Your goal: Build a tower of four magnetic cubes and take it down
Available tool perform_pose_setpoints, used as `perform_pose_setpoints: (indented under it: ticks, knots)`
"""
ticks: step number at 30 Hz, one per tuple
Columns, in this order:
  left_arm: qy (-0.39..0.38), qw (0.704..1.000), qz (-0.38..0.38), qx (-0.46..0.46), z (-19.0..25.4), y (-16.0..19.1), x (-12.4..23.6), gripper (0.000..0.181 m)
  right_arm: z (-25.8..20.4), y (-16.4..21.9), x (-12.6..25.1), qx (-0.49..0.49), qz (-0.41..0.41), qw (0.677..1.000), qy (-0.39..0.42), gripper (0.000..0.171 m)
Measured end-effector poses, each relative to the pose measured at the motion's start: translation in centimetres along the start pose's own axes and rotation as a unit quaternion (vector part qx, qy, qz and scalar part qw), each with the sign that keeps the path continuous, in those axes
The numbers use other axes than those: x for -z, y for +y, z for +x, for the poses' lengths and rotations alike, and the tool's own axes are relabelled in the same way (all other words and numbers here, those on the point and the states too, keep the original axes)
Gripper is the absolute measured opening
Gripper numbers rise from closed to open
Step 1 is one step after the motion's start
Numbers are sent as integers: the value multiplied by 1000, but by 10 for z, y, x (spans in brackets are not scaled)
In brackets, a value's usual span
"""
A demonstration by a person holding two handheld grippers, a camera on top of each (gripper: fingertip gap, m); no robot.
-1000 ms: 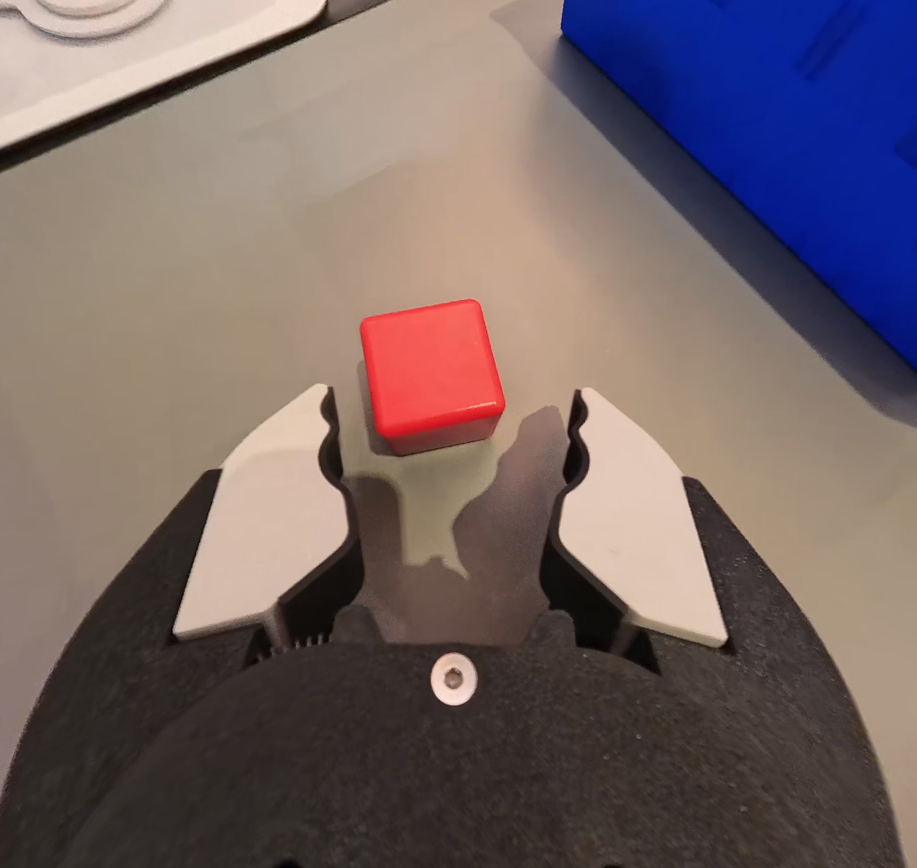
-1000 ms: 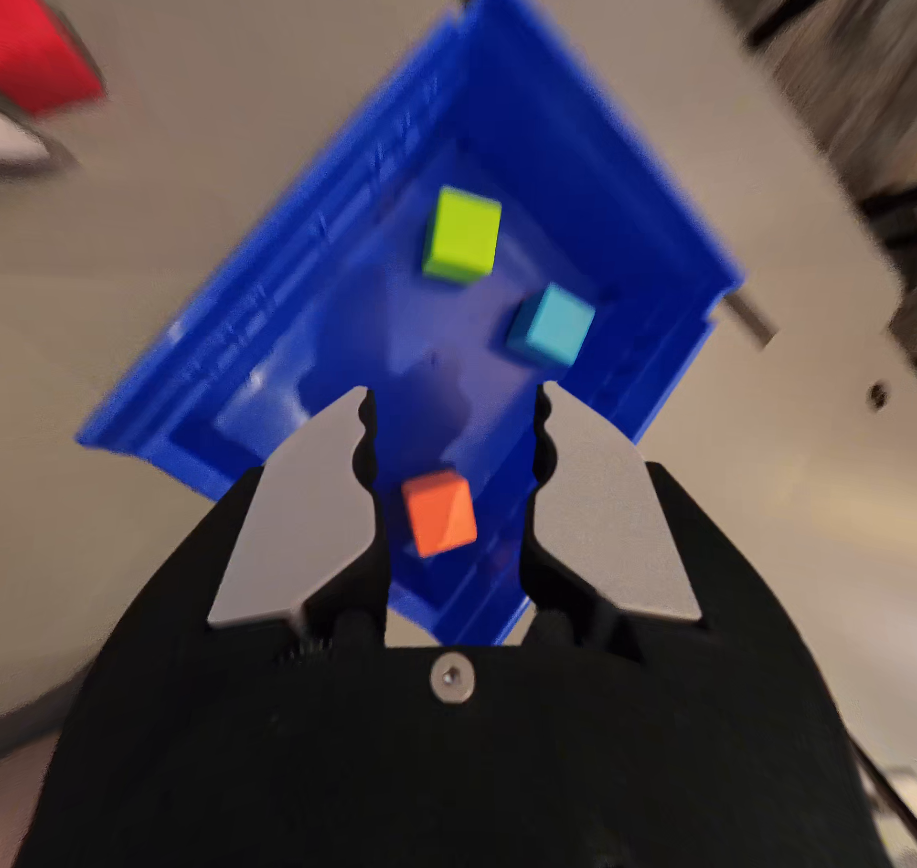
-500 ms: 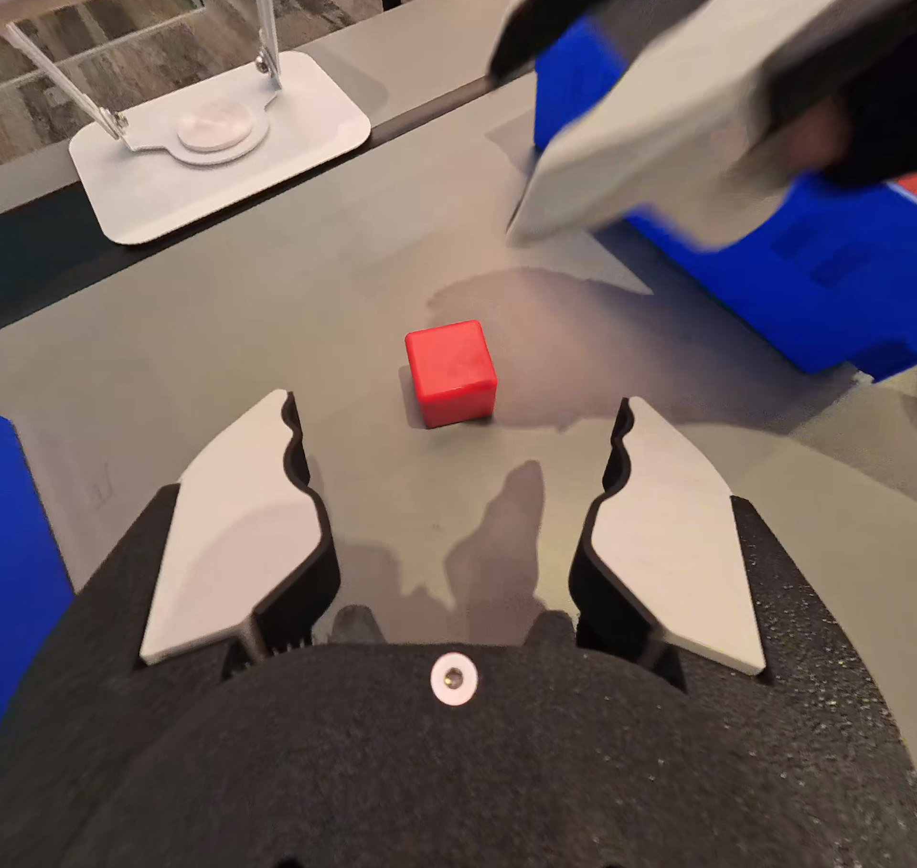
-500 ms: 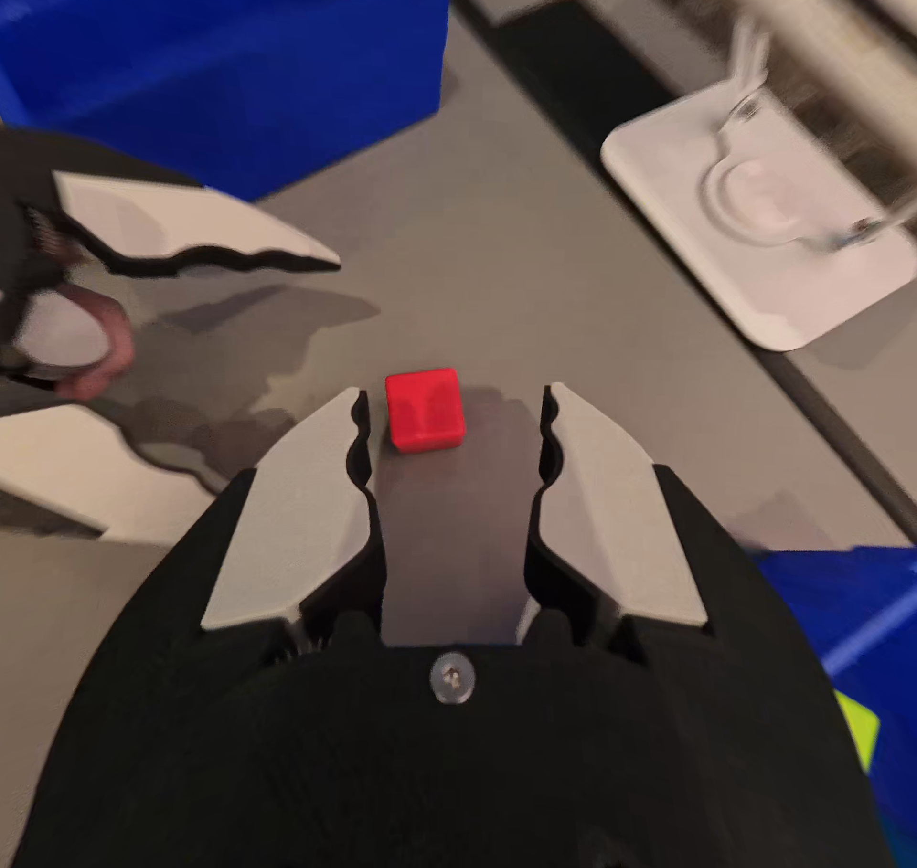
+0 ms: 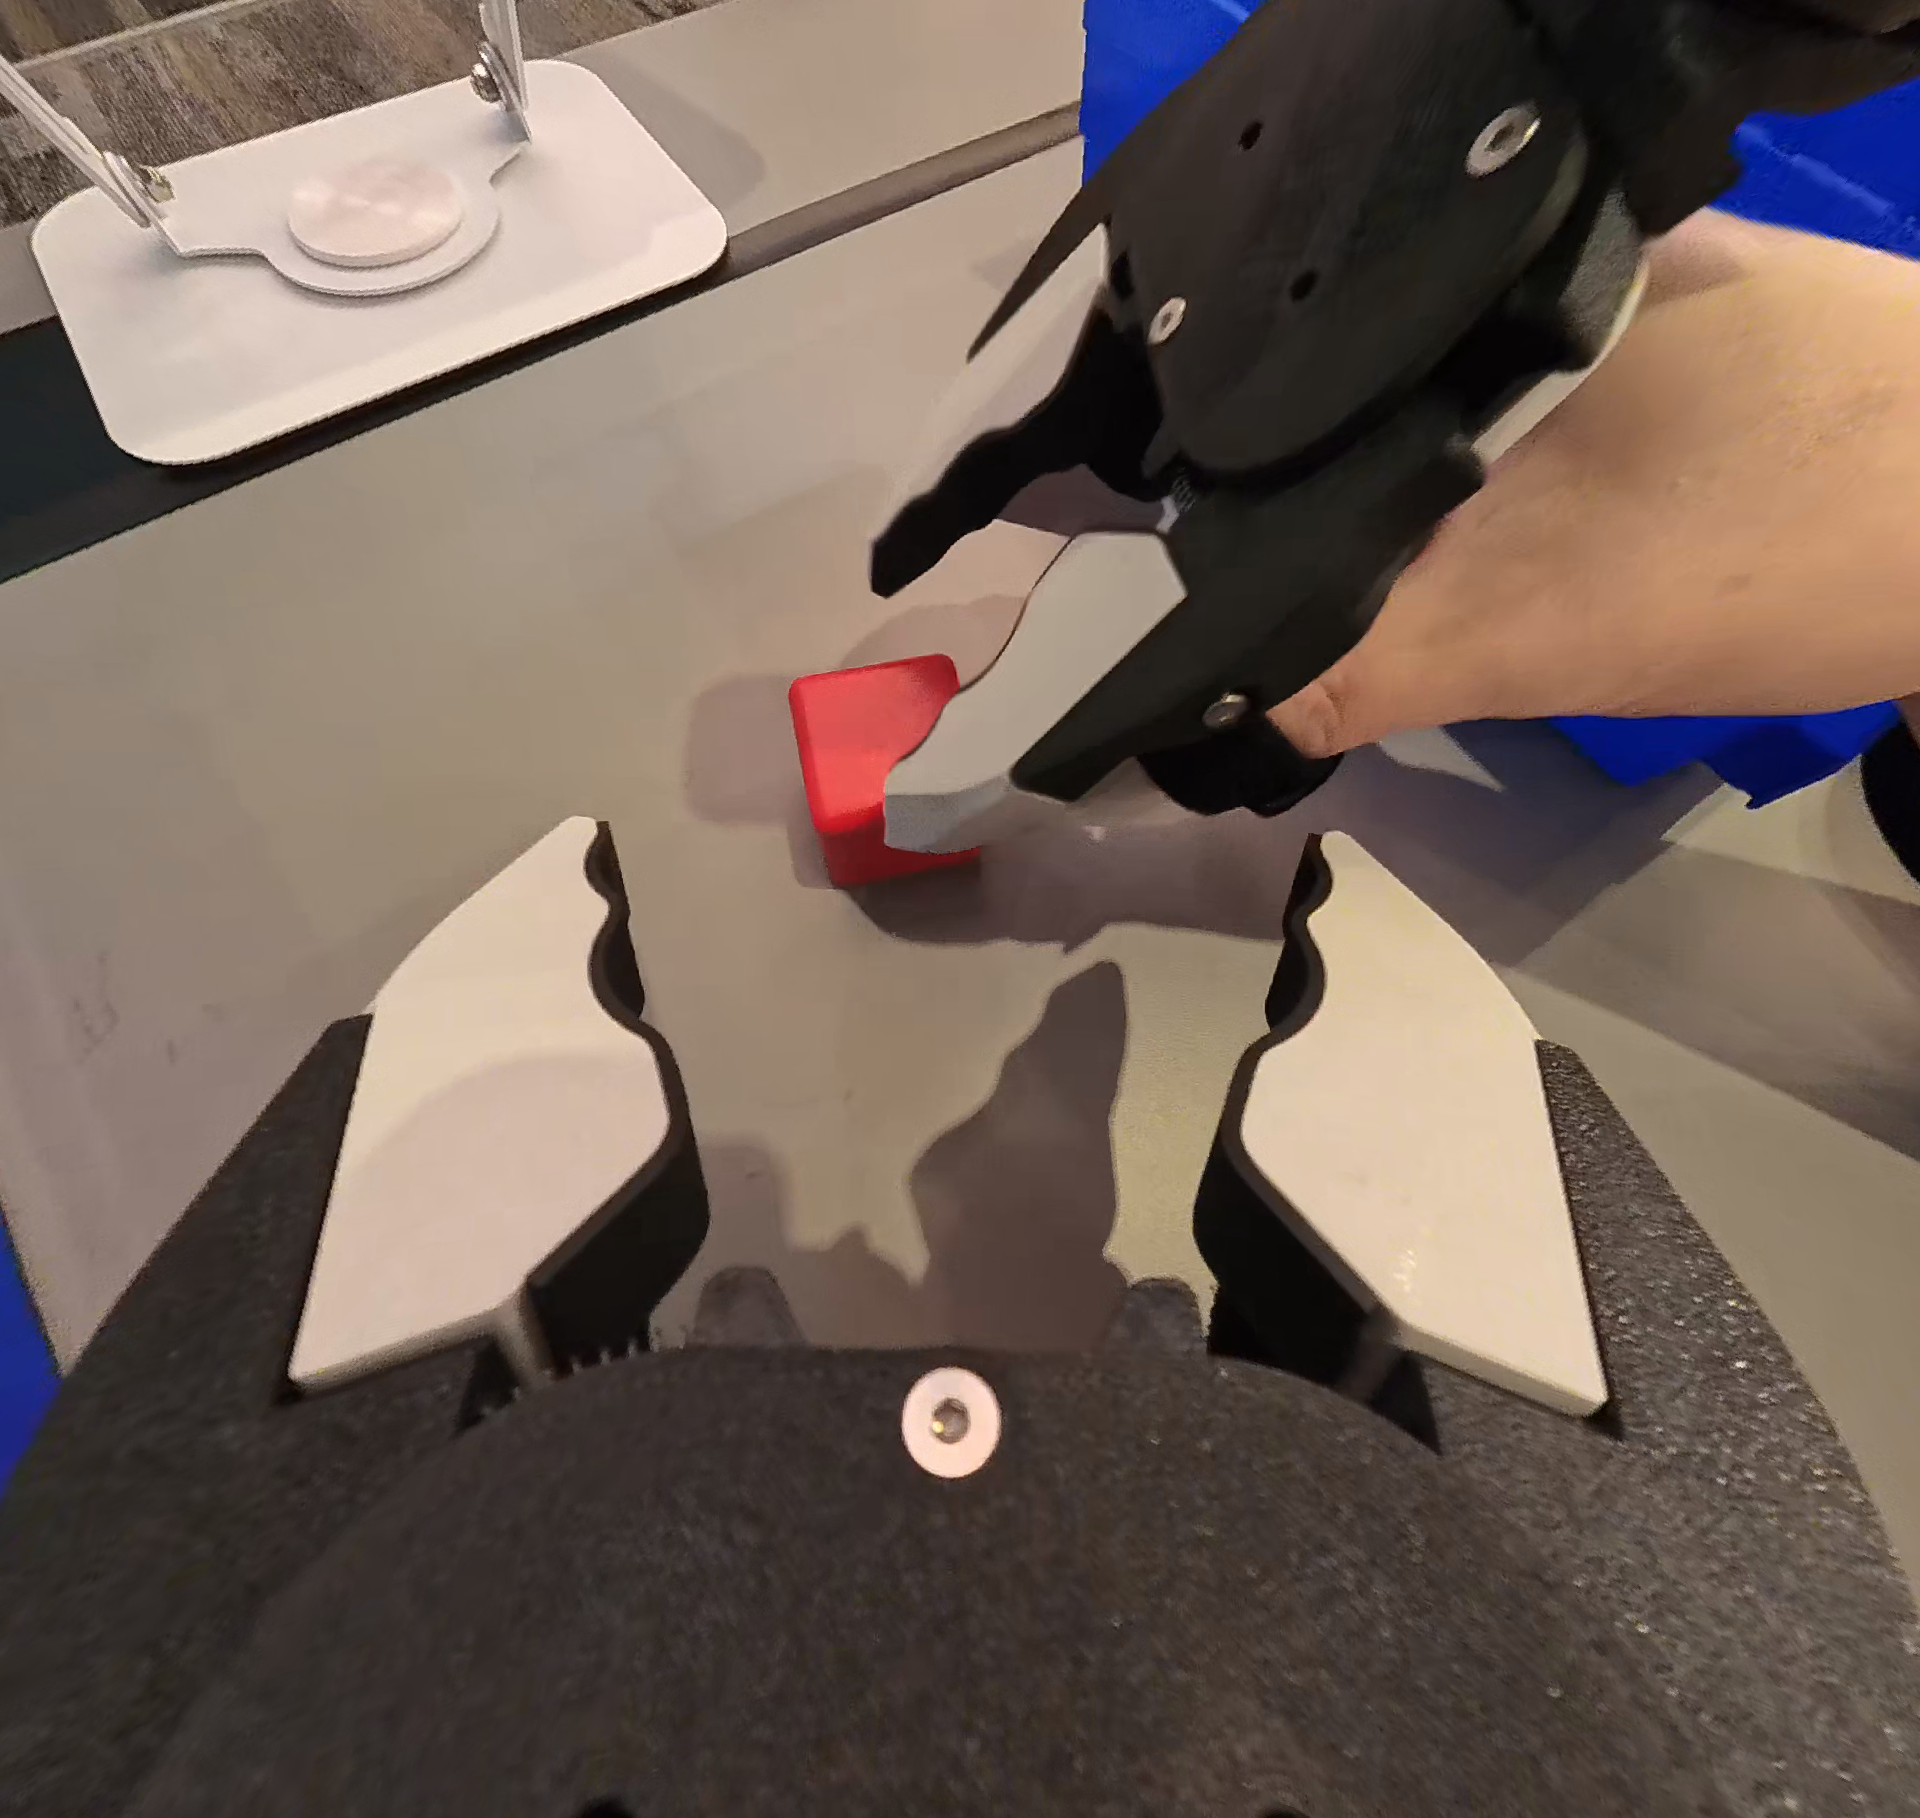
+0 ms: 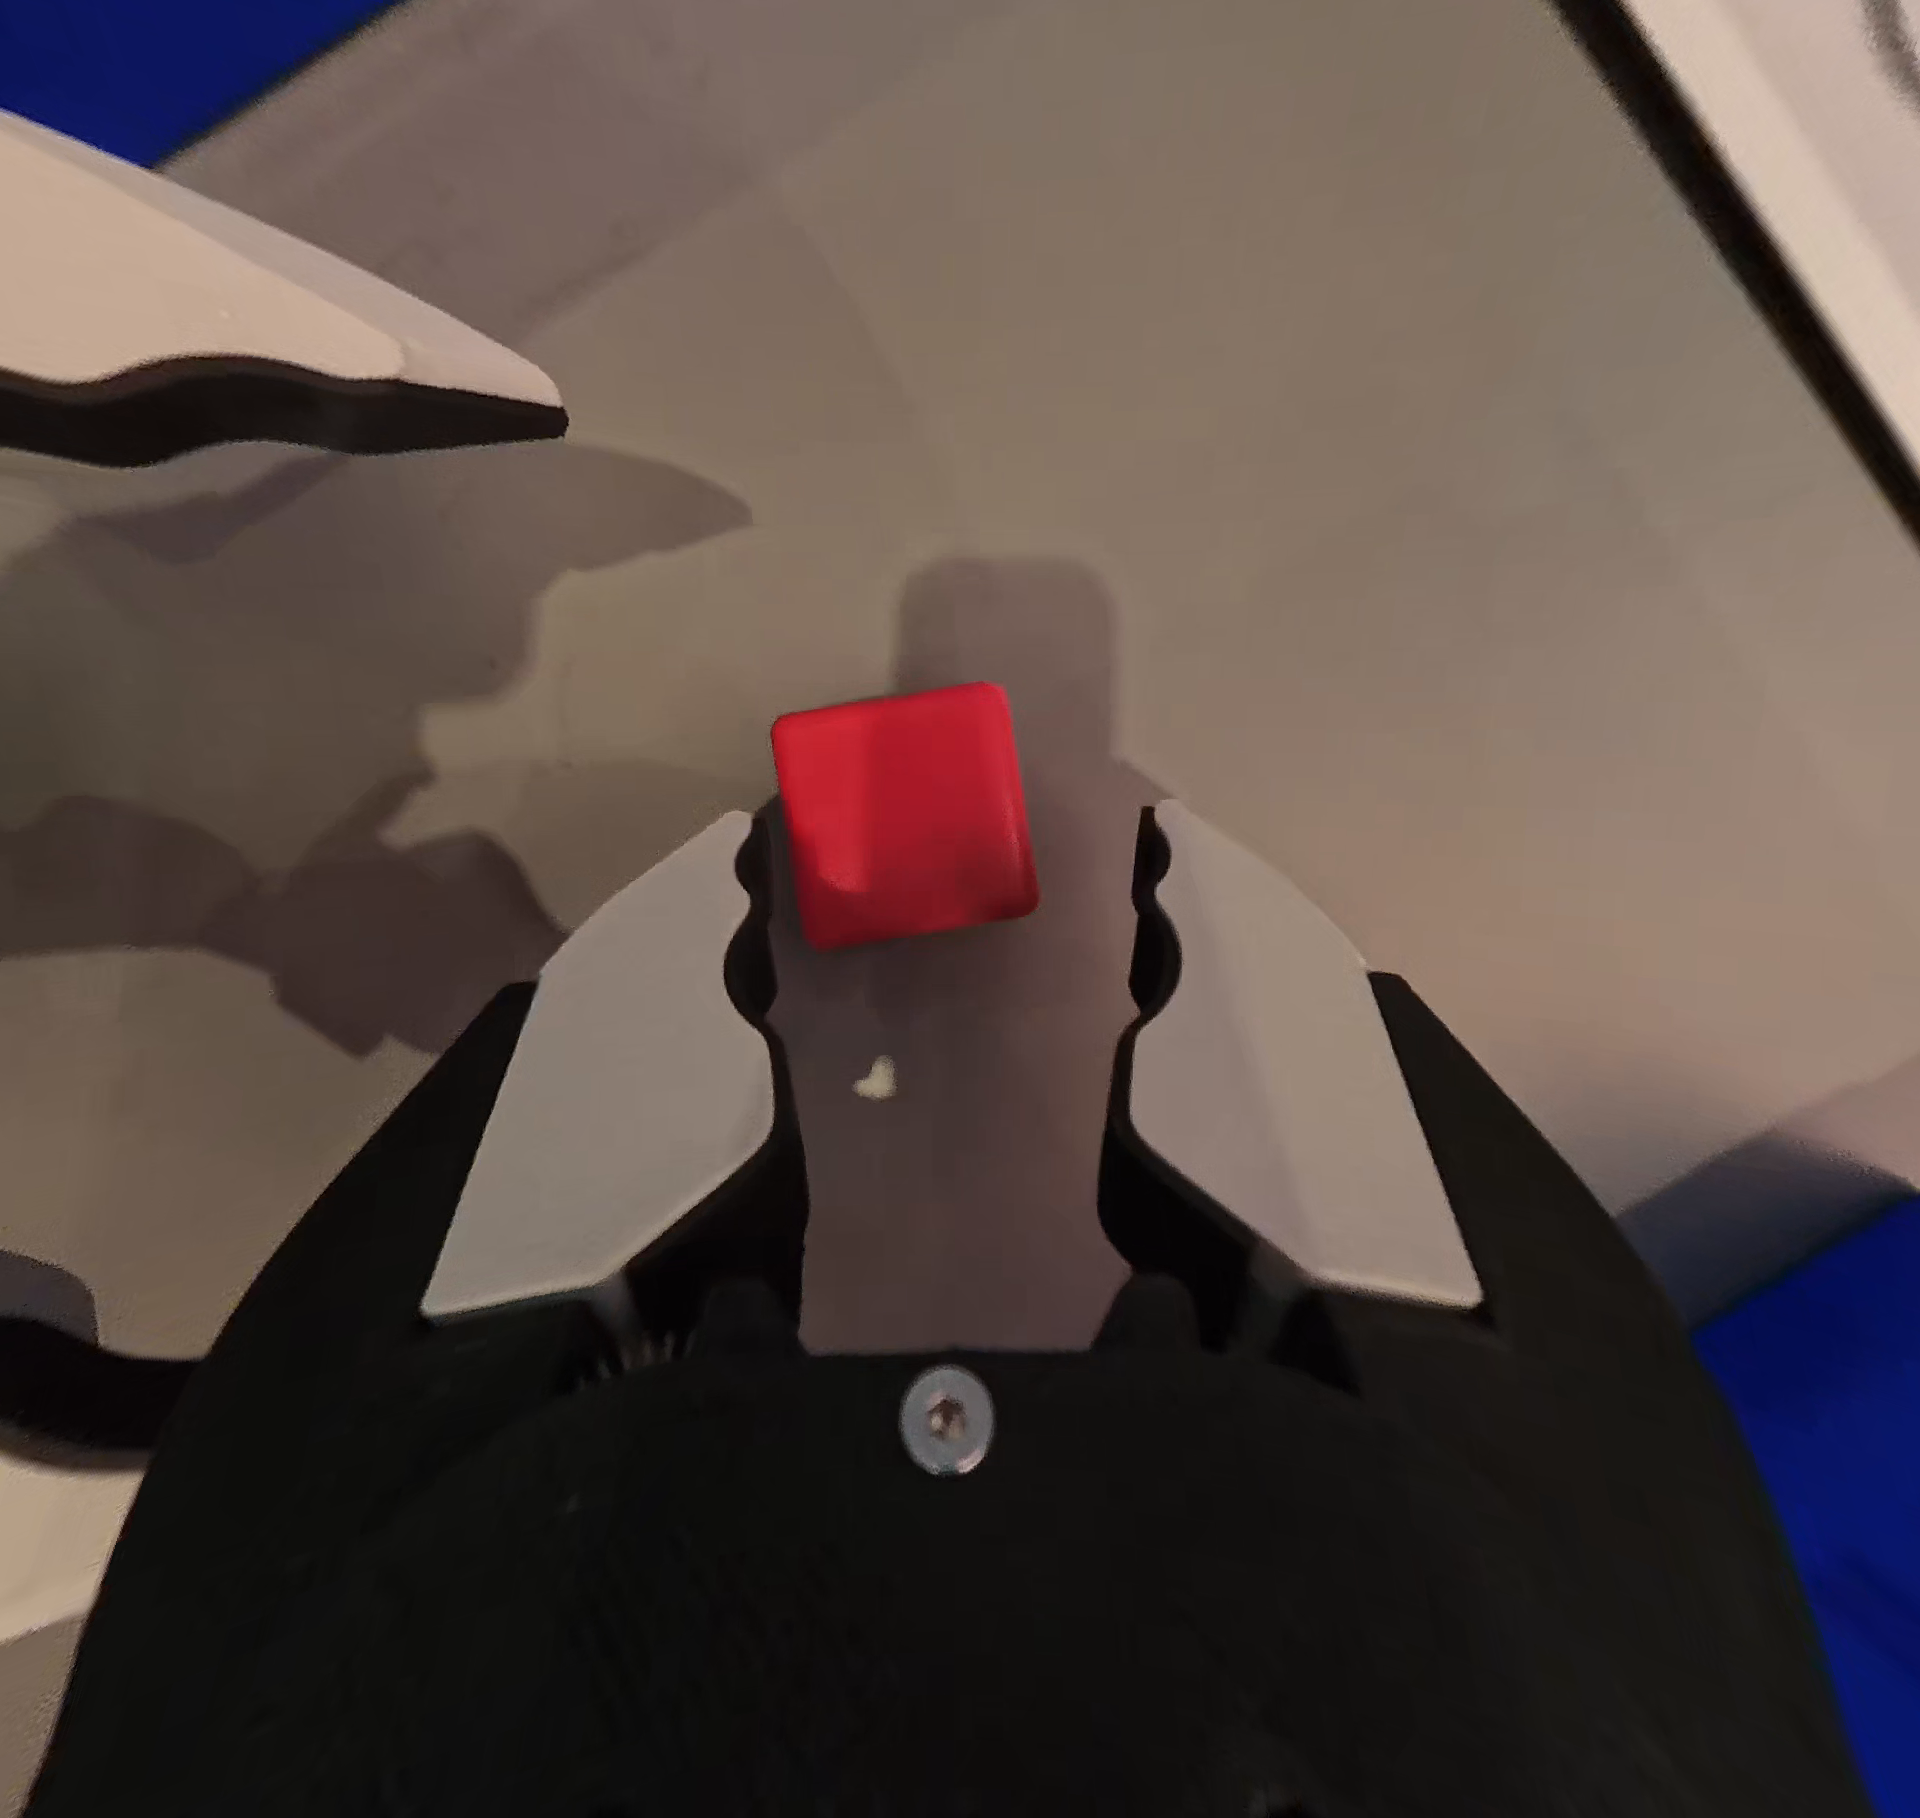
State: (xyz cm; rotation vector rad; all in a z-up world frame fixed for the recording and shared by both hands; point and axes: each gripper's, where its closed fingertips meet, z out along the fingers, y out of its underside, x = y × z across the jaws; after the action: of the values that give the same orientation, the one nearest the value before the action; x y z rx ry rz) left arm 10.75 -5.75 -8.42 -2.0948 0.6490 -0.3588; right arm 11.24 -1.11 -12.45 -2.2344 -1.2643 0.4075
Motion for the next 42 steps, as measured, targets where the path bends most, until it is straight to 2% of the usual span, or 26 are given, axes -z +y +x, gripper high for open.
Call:
perform_pose_setpoints:
  ticks: [4, 5, 12, 16, 19, 23, 26, 28, 31, 34, 39, 42]
  knots:
    - [0, 1000, 1, -4, 2, 0, 0, 119, -2, 10, -10, 0, -30, 1000, 0, 61]
    - [0, 1000, 2, -5, 2, -1, 0, 119, -2, 12, -12, 2, -34, 999, 0, 52]
    - [-1, 1000, 3, -5, 1, -1, 0, 119, 2, 10, -8, 2, -33, 999, 15, 51]
    - [0, 1000, 3, -7, 2, 0, 0, 118, 3, 0, 8, -11, -8, 1000, 9, 51]
    - [3, 1000, 4, -7, 3, 0, -1, 118, 7, -12, 39, -23, 27, 999, 6, 51]
    - [7, 1000, 3, -8, 5, -1, 0, 117, 25, -11, 114, -21, 72, 997, -6, 51]
    - [9, 1000, 6, -10, 5, -2, 1, 117, 43, 27, 168, -12, 77, 997, -23, 51]
    - [8, 1000, 8, -12, 5, -3, 1, 116, 61, 65, 184, 8, 55, 998, -11, 51]
    - [10, 1000, 6, -16, 6, -2, 0, 116, 73, 125, 174, 66, -12, 997, -25, 51]
    - [12, 1000, 9, -15, 8, -3, 0, 115, 72, 157, 145, 83, -63, 992, -72, 52]
    - [16, 1000, 10, -16, 8, -4, 0, 114, 77, 172, 119, 107, -118, 984, -76, 52]
    - [19, 1000, 8, -15, 9, -2, -1, 113, 78, 163, 113, 110, -86, 987, -81, 52]
